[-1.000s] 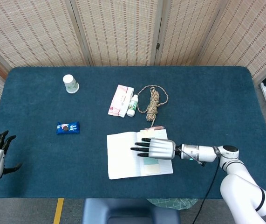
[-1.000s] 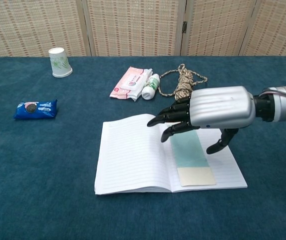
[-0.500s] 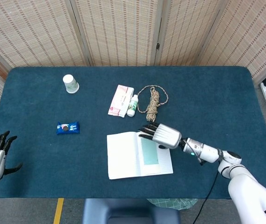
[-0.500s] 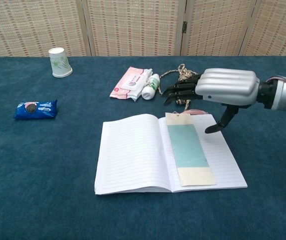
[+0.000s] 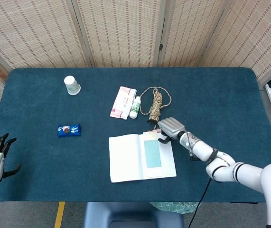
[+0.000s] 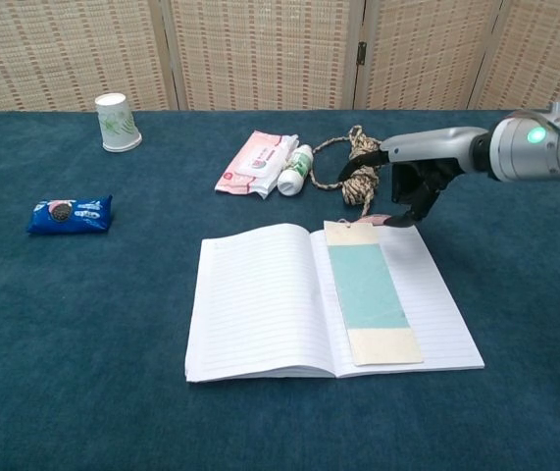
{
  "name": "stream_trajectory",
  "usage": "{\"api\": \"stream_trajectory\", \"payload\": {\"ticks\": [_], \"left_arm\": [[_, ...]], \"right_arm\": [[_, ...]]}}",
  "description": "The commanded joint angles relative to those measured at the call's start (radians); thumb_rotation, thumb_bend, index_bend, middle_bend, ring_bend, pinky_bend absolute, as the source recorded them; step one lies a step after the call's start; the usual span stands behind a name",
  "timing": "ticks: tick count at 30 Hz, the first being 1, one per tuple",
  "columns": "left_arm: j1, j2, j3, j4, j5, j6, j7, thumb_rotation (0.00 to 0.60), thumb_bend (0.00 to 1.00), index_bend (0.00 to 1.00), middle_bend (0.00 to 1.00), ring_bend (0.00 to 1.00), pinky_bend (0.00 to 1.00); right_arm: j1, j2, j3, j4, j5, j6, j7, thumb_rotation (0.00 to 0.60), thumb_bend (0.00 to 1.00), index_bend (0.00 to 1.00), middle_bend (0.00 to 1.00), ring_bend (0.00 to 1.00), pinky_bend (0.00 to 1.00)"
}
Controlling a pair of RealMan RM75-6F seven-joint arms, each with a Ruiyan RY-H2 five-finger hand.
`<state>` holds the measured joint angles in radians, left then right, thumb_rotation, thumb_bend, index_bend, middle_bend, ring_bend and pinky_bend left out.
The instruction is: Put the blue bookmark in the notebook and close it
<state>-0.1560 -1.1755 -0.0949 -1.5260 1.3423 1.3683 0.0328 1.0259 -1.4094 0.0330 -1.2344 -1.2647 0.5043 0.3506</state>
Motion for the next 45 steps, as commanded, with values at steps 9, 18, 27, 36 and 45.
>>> {"api": "stream_trajectory", "payload": {"ticks": [9, 18, 27, 36, 45], "left_arm": [[0.0, -0.002, -0.006, 0.002, -0.01, -0.001, -0.003, 0.6, 0.27, 0.17, 0.07, 0.0, 0.0], [0.001, -0.001, -0.004, -0.001, -0.003, 0.004, -0.009, 0.6, 0.25, 0.17, 0.06, 0.0, 0.0], [0.0, -0.001, -0.003, -0.002, -0.001, 0.001, -0.004, 0.6, 0.23, 0.17, 0.07, 0.0, 0.0], [0.001, 0.0, 0.0, -0.008, 0.004, 0.006, 0.002, 0.6, 0.23, 0.17, 0.07, 0.0, 0.0], [-0.001, -0.001, -0.001, -0.008, -0.001, 0.001, 0.007, 0.6, 0.23, 0.17, 0.07, 0.0, 0.0]], "right_arm": [[0.18, 0.113, 0.075, -0.072, 0.37, -0.442, 0.08, 0.581, 0.4, 0.05, 1.0, 1.0, 1.0], [0.182, 0.063, 0.067, -0.024, 0.378, -0.455, 0.088, 0.578, 0.4, 0.05, 1.0, 1.0, 1.0], [0.183, 0.046, 0.06, -0.008, 0.37, -0.504, 0.087, 0.574, 0.41, 0.05, 1.0, 1.0, 1.0], [0.187, 0.019, 0.041, 0.012, 0.36, -0.523, 0.086, 0.577, 0.41, 0.05, 1.0, 1.0, 1.0], [0.181, 0.032, 0.052, -0.014, 0.349, -0.51, 0.083, 0.575, 0.41, 0.05, 1.0, 1.0, 1.0]]}}
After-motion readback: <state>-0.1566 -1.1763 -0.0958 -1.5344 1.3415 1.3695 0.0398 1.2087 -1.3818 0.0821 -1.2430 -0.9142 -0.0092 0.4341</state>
